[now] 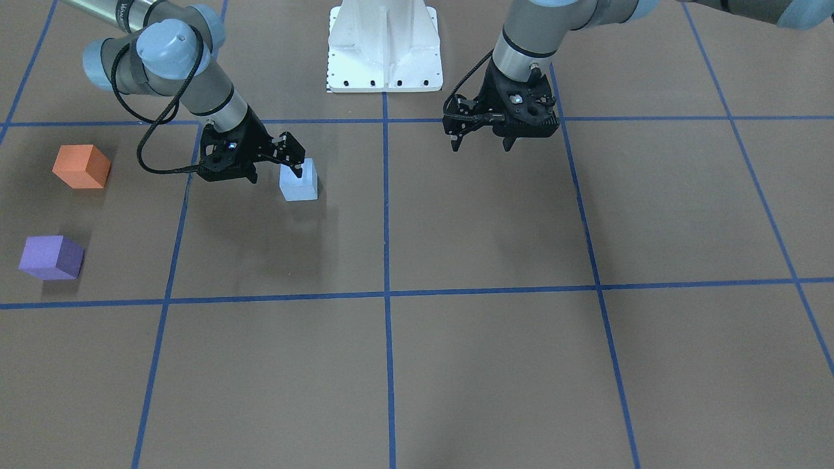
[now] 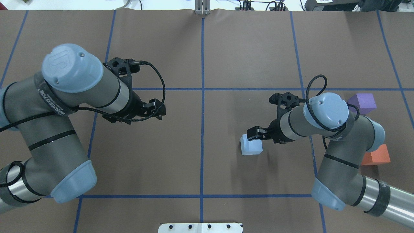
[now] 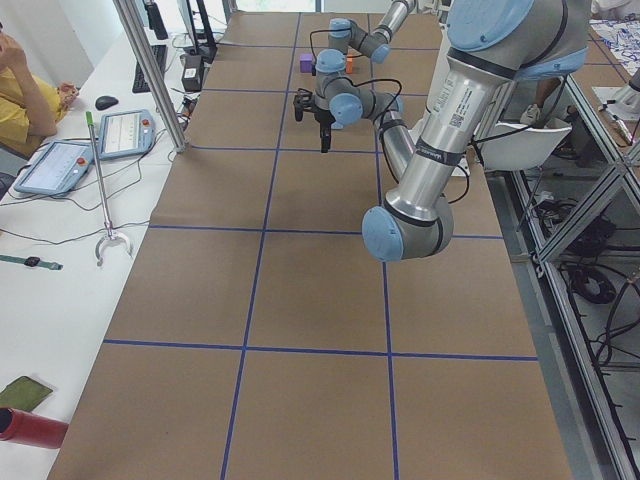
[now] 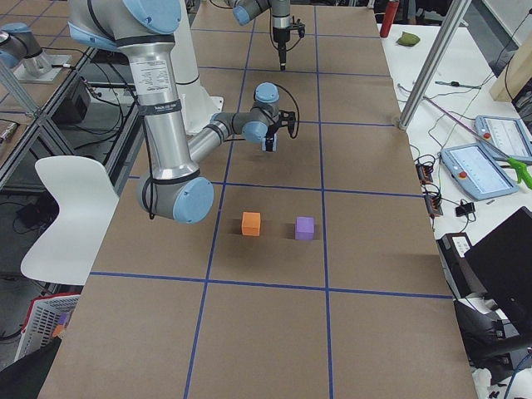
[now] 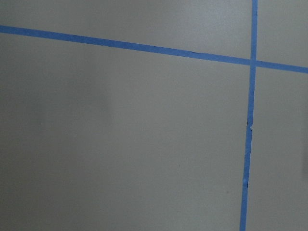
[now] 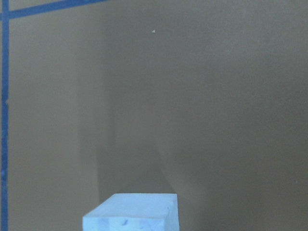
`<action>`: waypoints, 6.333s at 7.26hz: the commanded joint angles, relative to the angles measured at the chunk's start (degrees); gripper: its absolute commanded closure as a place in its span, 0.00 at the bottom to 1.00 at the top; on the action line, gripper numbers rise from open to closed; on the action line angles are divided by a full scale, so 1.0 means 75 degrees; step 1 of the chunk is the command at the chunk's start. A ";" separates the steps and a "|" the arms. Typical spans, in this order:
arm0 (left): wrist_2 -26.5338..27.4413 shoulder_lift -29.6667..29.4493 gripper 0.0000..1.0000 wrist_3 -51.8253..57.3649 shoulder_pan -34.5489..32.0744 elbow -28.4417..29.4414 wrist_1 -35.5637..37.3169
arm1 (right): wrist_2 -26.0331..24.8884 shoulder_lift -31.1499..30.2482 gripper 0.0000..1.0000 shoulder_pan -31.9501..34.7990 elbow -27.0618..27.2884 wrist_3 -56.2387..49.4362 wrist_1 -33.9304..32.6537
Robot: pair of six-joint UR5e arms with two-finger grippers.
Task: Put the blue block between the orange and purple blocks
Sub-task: 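Grasp the light blue cube with the right gripper while the left arm withdraws, then carry the light blue cube with the right gripper toward the purple cube, then lower the light blue cube between the purple and orange cubes, release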
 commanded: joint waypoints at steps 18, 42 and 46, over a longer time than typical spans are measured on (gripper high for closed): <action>0.0012 0.0012 0.00 -0.0014 0.0011 0.0024 0.0000 | 0.1201 -0.1457 1.00 0.2272 0.0623 -0.2671 -0.0906; 0.0035 -0.0070 0.00 -0.0261 0.0117 0.0129 0.0000 | 0.1193 -0.2297 0.01 0.3042 -0.1065 -0.3877 -0.0905; 0.0035 -0.0094 0.00 -0.0261 0.0117 0.0153 0.0000 | 0.1333 -0.2437 0.01 0.3531 -0.0446 -0.4427 -0.0905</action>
